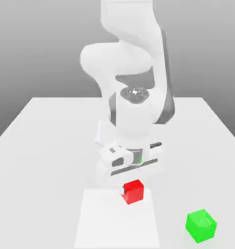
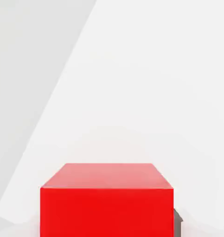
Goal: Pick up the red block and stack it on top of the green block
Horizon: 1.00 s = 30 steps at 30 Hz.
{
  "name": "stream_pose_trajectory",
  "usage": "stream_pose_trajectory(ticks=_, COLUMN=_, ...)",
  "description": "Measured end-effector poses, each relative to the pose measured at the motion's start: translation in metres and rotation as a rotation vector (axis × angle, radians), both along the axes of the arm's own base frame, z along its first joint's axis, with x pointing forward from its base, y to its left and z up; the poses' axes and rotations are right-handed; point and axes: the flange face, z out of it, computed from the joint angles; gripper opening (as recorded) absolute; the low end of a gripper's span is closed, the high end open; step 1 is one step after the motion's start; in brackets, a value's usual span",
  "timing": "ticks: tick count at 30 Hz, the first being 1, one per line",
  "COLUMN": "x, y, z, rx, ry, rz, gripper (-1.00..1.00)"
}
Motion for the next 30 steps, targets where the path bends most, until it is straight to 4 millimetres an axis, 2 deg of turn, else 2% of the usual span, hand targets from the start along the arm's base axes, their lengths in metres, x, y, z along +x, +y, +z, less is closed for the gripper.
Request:
stream_pose_trajectory(ticks=2, x=0.001, y=0.000, z=0.007, rx=0.000, ry=0.000, rz=0.000, gripper=-1.00)
stream_pose_trajectory(ticks=8, x=0.001, y=0.000, z=0.054, rx=0.000, ry=0.000, rz=0.000, gripper=-1.00)
stream_pose_trajectory(ticks=10, x=0.009, y=0.009, z=0.065, rx=-0.002, ry=0.000, rz=0.018, gripper=-1.00)
stream_pose_trajectory(ticks=17, x=0.069, y=0.088, z=0.086, rx=-0.009, ry=-0.001, rz=0.149, gripper=-1.00)
stream_pose_trajectory(ticks=22, x=0.104, y=0.152, z=0.099, rx=-0.002, ry=0.000, rz=0.227, gripper=-1.00)
stream_pose_trajectory(ticks=24, x=0.110, y=0.164, z=0.087, rx=0.000, ry=0.000, rz=0.238, gripper=-1.00)
stream_pose_trajectory(ticks=27, x=0.112, y=0.168, z=0.049, rx=0.000, ry=0.000, rz=0.242, gripper=-1.00)
stream_pose_trajectory(ticks=28, x=0.112, y=0.168, z=0.041, rx=0.000, ry=0.000, rz=0.242, gripper=1.00)
stream_pose_trajectory(ticks=30, x=0.112, y=0.168, z=0.041, rx=0.000, ry=0.000, rz=0.242, gripper=1.00)
